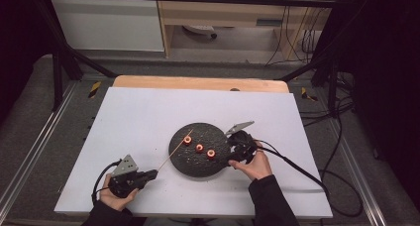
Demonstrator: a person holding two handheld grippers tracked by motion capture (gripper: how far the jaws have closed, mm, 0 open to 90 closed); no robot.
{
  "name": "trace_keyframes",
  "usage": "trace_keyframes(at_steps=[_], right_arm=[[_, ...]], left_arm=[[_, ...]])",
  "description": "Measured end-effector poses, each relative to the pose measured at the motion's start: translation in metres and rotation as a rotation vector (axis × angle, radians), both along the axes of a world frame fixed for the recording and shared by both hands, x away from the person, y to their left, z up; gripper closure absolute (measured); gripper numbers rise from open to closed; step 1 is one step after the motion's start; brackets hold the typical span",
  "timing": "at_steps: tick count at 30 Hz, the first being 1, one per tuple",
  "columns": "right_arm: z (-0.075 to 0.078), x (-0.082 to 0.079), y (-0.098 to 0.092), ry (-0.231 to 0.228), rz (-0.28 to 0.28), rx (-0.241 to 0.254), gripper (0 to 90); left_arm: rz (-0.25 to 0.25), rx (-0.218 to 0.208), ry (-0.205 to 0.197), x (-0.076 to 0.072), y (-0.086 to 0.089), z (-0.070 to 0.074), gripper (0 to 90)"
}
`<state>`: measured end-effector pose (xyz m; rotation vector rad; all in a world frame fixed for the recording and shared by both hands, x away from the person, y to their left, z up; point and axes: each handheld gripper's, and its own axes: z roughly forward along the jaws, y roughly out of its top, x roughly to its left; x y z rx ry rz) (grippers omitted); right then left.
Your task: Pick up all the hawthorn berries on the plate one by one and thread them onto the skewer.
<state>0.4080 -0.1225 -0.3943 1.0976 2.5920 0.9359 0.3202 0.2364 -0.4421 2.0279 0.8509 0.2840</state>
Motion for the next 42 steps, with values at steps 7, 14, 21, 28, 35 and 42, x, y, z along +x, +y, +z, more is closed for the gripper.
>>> trace_keyframes(at_steps=[7, 14, 21, 28, 35, 42], right_arm=[[0.003, 0.01, 0.018, 0.043, 0.03, -0.083, 15.4], [0.002, 0.021, 0.031, 0.118, 0.034, -0.116, 25.2], [0.003, 0.031, 0.041, 0.16, 0.027, -0.124, 35.8], [-0.005, 0.038, 0.051, 0.201, 0.035, -0.159, 45.9], [-0.011, 0.04, 0.053, 0.244, 0.035, -0.166, 55.2], [-0.012, 0.043, 0.053, 0.276, 0.031, -0.166, 60.3]], left_arm=[[-0.001, 0.006, 0.002, 0.0, -0.001, -0.001, 88.0], [0.003, 0.012, 0.001, 0.0, -0.001, -0.001, 88.0], [0.004, 0.012, 0.002, 0.001, -0.001, -0.002, 88.0], [0.003, 0.013, 0.0, 0.0, 0.0, -0.001, 88.0], [0.003, 0.016, 0.002, 0.0, -0.001, -0.001, 87.9], [0.0, 0.016, 0.0, 0.0, -0.001, -0.001, 88.0]])
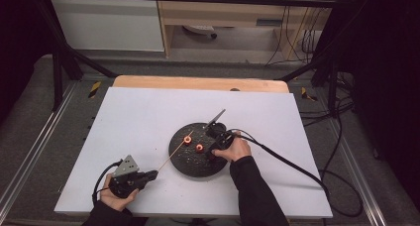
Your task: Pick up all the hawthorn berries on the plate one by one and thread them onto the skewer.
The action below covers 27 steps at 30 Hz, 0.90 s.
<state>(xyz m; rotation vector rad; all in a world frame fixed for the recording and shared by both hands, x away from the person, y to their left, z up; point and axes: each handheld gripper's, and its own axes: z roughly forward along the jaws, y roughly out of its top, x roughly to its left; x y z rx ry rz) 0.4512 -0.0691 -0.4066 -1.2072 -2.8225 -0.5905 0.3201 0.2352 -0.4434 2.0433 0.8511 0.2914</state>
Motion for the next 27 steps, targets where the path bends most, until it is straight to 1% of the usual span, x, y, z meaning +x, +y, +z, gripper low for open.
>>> trace_keyframes(at_steps=[6, 9, 11, 13, 16, 17, 18, 21, 22, 23, 27], right_arm=[[0.0, 0.002, 0.0, 0.024, -0.017, -0.001, 60.6], [0.0, 0.002, -0.001, 0.027, -0.018, -0.003, 60.9], [0.0, 0.002, 0.0, 0.036, -0.032, 0.002, 61.1], [0.001, 0.002, -0.001, 0.042, -0.03, 0.002, 61.2], [0.002, 0.002, -0.001, 0.035, -0.03, 0.007, 61.2], [0.004, 0.0, -0.002, 0.034, -0.037, 0.018, 61.3], [0.004, 0.0, -0.002, 0.034, -0.037, 0.018, 61.3], [0.01, -0.002, -0.005, 0.014, -0.041, 0.046, 61.4], [0.012, -0.002, -0.006, 0.007, -0.037, 0.048, 61.4], [0.014, -0.003, -0.006, 0.009, -0.046, 0.056, 61.4], [0.019, -0.007, -0.01, -0.003, -0.042, 0.07, 61.4]], left_arm=[[0.0, 0.0, -0.001, 0.0, 0.0, 0.0, 88.0], [-0.003, 0.003, -0.002, 0.0, 0.0, 0.0, 88.0], [-0.003, 0.004, -0.001, 0.0, 0.0, 0.0, 88.0], [-0.003, 0.003, -0.002, 0.0, 0.0, 0.0, 88.0], [-0.002, 0.002, -0.004, 0.0, 0.0, 0.0, 88.0], [-0.002, 0.002, -0.004, 0.0, 0.0, 0.0, 88.0], [-0.002, 0.003, -0.005, 0.0, 0.0, 0.0, 88.0], [-0.002, 0.002, -0.007, -0.001, -0.001, 0.0, 88.0], [-0.001, 0.001, -0.008, -0.001, -0.001, 0.0, 88.0], [0.0, 0.001, -0.009, -0.001, -0.001, 0.0, 88.0], [0.002, -0.006, -0.015, -0.001, -0.001, 0.001, 88.0]])
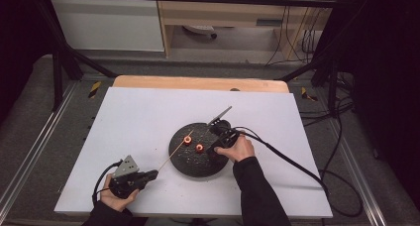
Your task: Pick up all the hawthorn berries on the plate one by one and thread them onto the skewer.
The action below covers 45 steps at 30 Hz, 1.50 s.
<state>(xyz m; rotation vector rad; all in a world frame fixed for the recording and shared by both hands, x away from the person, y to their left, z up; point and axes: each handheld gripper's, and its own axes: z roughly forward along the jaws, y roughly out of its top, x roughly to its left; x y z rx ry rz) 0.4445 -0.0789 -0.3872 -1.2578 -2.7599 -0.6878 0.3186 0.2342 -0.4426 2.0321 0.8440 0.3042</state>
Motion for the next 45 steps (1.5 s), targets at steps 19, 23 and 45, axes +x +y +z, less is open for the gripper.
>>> trace_keyframes(at_steps=[19, 23, 45], right_arm=[[0.009, -0.021, -0.028, -0.123, -0.101, 0.212, 61.4], [0.005, -0.024, -0.034, -0.145, -0.119, 0.252, 61.5], [-0.025, -0.049, -0.037, -0.278, -0.29, 0.6, 61.5]], left_arm=[[-0.001, 0.0, -0.005, -0.001, -0.003, -0.001, 88.0], [0.0, -0.004, -0.007, -0.002, -0.004, -0.001, 87.9], [0.004, -0.022, -0.004, -0.005, -0.008, -0.002, 88.0]])
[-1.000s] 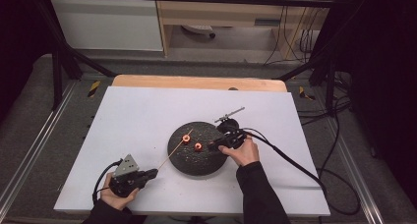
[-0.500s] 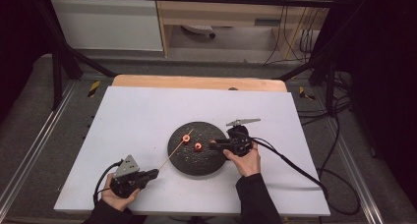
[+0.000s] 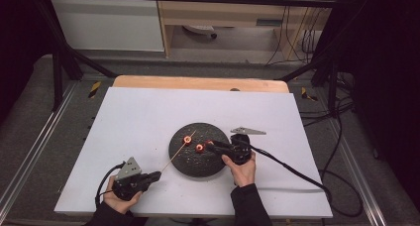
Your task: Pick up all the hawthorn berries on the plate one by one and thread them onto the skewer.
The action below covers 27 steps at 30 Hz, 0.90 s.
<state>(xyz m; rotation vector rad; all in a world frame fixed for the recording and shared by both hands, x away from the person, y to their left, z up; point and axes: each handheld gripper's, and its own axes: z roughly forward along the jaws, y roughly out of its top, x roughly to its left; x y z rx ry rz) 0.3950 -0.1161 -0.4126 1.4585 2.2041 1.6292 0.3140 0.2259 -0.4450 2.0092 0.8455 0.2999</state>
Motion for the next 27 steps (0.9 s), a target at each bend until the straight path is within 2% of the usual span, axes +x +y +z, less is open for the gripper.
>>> trace_keyframes(at_steps=[4, 5, 6, 7, 8, 9, 14, 20, 27], right_arm=[[-0.004, -0.001, 0.004, -0.028, -0.03, 0.039, 61.5], [-0.004, -0.002, 0.006, -0.036, -0.051, 0.068, 61.5], [-0.004, -0.002, 0.006, -0.036, -0.051, 0.068, 61.5], [-0.005, -0.002, 0.008, -0.053, -0.067, 0.092, 61.5], [-0.005, -0.002, 0.008, -0.053, -0.067, 0.092, 61.5], [-0.005, -0.002, 0.009, -0.062, -0.086, 0.118, 61.5], [-0.006, -0.001, 0.01, -0.085, -0.113, 0.146, 61.5], [-0.007, 0.0, 0.013, -0.106, -0.15, 0.213, 61.6], [-0.005, 0.002, 0.013, -0.14, -0.194, 0.266, 61.6]], left_arm=[[0.002, -0.005, 0.0, 0.0, 0.0, 0.0, 88.0], [0.004, -0.007, 0.0, -0.001, 0.0, 0.0, 88.0], [0.004, -0.009, 0.0, -0.001, 0.0, 0.0, 88.0], [0.004, -0.01, -0.001, -0.001, -0.001, 0.0, 88.0], [0.004, -0.01, -0.002, -0.001, -0.001, 0.0, 88.0], [0.003, -0.011, -0.002, -0.001, -0.001, 0.0, 88.0], [0.005, -0.013, 0.002, -0.001, -0.002, -0.001, 88.0], [0.011, -0.023, 0.0, -0.001, -0.003, 0.0, 88.0], [0.018, -0.042, -0.001, -0.002, -0.004, 0.0, 88.0]])
